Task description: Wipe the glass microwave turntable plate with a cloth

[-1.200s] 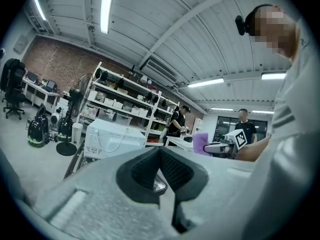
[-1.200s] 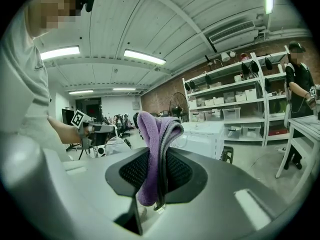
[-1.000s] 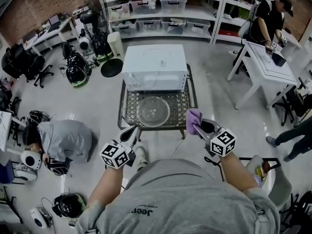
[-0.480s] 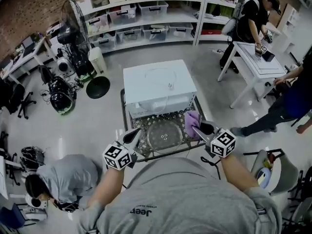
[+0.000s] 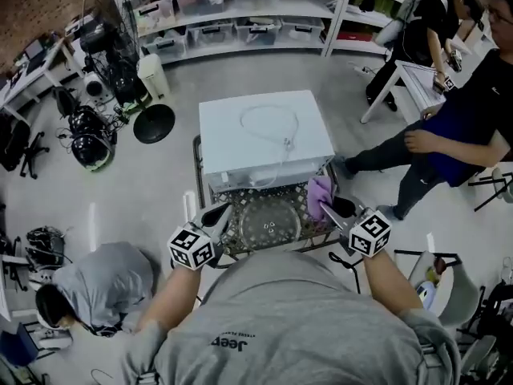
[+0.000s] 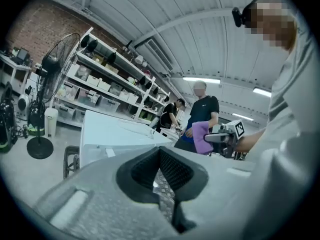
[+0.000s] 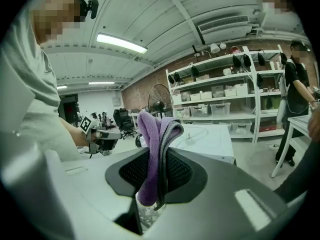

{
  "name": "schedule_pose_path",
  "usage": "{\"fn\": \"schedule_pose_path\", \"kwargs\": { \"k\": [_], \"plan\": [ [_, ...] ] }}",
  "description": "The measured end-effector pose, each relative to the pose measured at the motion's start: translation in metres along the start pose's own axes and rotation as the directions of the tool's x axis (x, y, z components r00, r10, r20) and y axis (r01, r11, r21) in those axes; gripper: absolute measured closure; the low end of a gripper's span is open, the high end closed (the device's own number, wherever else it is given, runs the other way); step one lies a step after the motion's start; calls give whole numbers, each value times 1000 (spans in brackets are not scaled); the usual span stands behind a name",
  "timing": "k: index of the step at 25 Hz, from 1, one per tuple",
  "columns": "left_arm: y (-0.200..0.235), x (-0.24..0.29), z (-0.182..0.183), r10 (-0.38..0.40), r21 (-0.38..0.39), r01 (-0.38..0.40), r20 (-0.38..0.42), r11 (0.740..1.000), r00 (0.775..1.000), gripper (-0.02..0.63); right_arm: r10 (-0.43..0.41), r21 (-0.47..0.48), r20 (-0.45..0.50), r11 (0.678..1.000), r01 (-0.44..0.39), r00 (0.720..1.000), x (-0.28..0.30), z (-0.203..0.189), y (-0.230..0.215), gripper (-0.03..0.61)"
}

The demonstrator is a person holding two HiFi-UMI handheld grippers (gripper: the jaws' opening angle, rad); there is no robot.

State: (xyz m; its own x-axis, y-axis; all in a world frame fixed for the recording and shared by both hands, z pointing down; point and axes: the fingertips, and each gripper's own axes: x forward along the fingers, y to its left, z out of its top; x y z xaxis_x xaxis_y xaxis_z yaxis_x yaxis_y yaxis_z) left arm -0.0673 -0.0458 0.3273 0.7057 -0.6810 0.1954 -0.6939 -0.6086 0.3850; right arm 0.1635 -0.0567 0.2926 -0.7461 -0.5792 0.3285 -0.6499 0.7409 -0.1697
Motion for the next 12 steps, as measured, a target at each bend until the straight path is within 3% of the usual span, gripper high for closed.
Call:
{"fn": "schedule_pose_path", "kwargs": {
  "k": [6,10,12],
  "plan": [
    [-16,51,-15,166,-4,-166,-4,986,986,615,142,-41,-10,989,-142,990,-10,-5,-63,486],
    [-22,40,-31,336,-44,-338,-54,940,940,615,262,-61,-52,962,-265,964,-4,-1,-73,486],
    [-21,31,-36,378,-39,-382,-80,923,922,615,298,-82,-67,950,-303,952,2,2,-72,486]
  ]
}}
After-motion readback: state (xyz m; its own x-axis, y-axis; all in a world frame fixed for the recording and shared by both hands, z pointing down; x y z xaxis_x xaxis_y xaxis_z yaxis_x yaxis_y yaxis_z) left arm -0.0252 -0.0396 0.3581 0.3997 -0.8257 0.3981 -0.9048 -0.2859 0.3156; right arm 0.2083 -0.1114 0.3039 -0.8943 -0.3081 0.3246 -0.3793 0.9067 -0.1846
